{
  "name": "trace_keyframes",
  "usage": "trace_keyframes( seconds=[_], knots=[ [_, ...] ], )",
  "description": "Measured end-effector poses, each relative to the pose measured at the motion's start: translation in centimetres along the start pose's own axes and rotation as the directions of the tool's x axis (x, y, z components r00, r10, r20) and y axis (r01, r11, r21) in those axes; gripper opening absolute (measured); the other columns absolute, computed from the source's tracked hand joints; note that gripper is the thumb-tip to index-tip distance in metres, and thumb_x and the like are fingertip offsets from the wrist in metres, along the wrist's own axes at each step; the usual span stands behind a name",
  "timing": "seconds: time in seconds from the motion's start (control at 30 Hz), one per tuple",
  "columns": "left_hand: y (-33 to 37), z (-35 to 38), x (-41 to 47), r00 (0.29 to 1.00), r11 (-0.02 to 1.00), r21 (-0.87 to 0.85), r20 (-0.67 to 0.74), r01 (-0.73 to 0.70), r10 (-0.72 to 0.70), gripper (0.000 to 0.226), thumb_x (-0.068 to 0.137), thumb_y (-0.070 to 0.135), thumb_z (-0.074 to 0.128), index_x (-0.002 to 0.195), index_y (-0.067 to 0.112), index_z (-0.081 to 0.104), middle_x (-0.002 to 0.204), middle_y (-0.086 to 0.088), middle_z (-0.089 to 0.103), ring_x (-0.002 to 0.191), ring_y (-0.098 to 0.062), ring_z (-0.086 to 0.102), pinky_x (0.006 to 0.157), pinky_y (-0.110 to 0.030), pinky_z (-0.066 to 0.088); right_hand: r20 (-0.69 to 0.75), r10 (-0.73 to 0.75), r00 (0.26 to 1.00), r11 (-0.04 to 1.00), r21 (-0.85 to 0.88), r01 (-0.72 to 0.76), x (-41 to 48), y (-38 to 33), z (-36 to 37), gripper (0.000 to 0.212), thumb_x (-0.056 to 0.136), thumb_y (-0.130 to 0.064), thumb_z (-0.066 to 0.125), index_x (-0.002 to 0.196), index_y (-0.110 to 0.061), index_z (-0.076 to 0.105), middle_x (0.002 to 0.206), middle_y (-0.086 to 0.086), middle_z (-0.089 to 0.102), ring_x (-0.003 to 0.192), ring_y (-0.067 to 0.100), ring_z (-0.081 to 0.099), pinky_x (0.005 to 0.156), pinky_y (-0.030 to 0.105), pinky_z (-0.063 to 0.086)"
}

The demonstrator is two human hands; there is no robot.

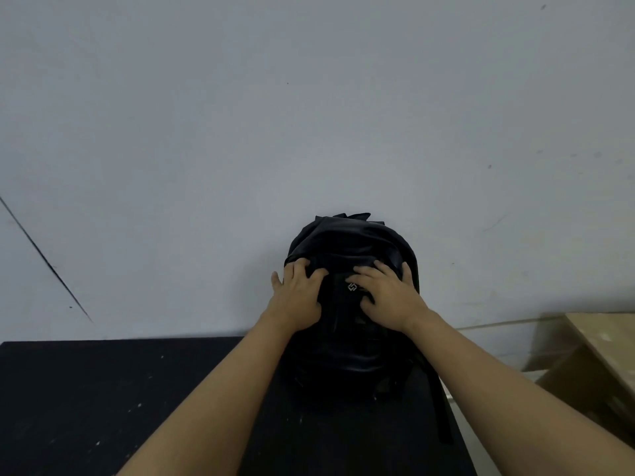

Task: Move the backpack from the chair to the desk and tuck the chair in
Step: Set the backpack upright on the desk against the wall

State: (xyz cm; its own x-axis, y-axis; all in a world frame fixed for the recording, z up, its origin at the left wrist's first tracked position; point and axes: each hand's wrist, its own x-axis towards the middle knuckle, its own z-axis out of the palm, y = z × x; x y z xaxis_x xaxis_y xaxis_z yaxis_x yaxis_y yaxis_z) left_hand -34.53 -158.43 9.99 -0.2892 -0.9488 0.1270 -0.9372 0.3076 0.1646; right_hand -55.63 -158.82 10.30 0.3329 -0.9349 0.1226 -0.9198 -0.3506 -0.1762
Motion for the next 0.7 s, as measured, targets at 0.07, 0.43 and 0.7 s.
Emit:
trace_keyframes(
  seconds=[0.07,0.43,0.7],
  knots=[
    [0.4,-0.5,-1.0,1.000,1.000,-0.018,0.005,0.004,-0.004,0.067,0.081,0.018,0.053,0.143,0.024,0.029,0.147,-0.018,0.019,0.134,-0.038,0.015,0.109,-0.069,0.012,-0.014,0.006,1.000,1.000,0.004,-0.006,-1.3,-0.9,-0.6,0.054,0.086,-0.030,0.050,0.139,-0.041,0.042,0.154,-0.012,0.032,0.146,0.023,0.015,0.113,0.065,0.001],
    [3.5,-5.3,-10.3,0.980,0.984,-0.033,0.105,0.173,-0.169,0.074,0.082,0.018,0.054,0.146,0.022,0.018,0.149,-0.020,0.014,0.135,-0.038,0.016,0.111,-0.063,0.016,0.058,0.075,0.995,0.996,-0.062,-0.071,-9.6,-3.4,-5.5,0.056,0.086,-0.032,0.050,0.141,-0.037,0.039,0.149,-0.010,0.036,0.138,0.024,0.028,0.109,0.055,0.027],
    [8.2,-7.1,-20.0,0.951,0.950,-0.060,0.072,0.306,-0.301,0.076,0.083,0.023,0.057,0.147,0.023,0.017,0.147,-0.019,0.018,0.132,-0.038,0.024,0.104,-0.056,0.029,0.055,-0.014,0.998,1.000,-0.027,0.015,-17.2,-5.9,-7.8,0.058,0.086,-0.036,0.050,0.143,-0.035,0.037,0.146,-0.004,0.041,0.132,0.027,0.036,0.104,0.054,0.035]
  ],
)
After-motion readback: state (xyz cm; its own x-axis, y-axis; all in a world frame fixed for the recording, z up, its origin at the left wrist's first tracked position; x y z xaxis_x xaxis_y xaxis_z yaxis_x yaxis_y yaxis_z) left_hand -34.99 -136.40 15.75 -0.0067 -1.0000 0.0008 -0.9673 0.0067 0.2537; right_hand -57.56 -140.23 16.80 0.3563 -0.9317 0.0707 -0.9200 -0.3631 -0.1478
